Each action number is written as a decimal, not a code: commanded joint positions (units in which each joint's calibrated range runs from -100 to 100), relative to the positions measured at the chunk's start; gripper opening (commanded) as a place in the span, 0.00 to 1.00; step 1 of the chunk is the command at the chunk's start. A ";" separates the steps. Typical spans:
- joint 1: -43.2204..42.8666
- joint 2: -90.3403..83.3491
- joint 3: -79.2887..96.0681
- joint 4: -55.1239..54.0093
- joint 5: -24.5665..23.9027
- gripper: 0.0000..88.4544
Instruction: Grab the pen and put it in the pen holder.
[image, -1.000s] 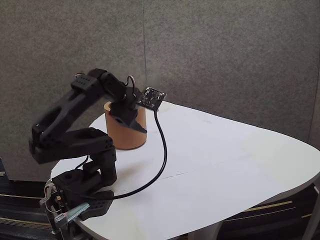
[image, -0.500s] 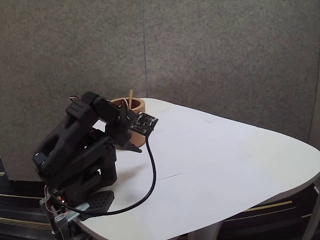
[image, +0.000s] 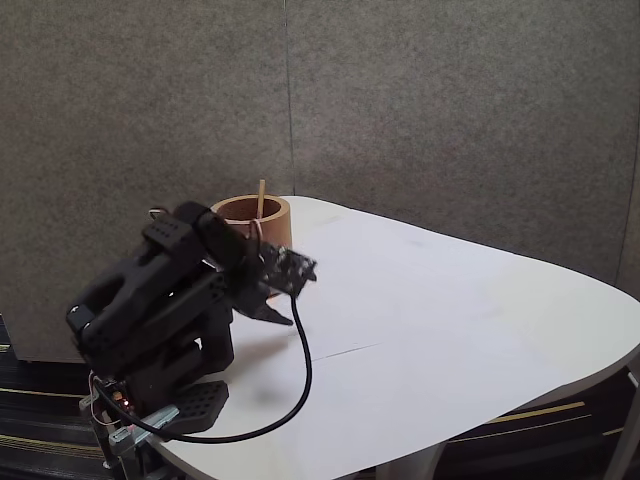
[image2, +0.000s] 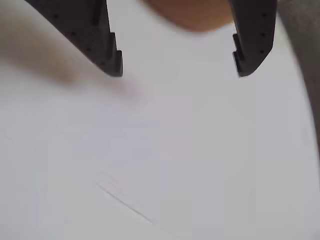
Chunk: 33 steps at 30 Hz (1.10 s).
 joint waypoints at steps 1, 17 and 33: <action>0.48 -0.03 1.62 -0.08 0.33 0.35; -0.11 -0.03 1.62 -0.17 0.39 0.35; -0.04 -0.03 1.62 -0.17 0.39 0.35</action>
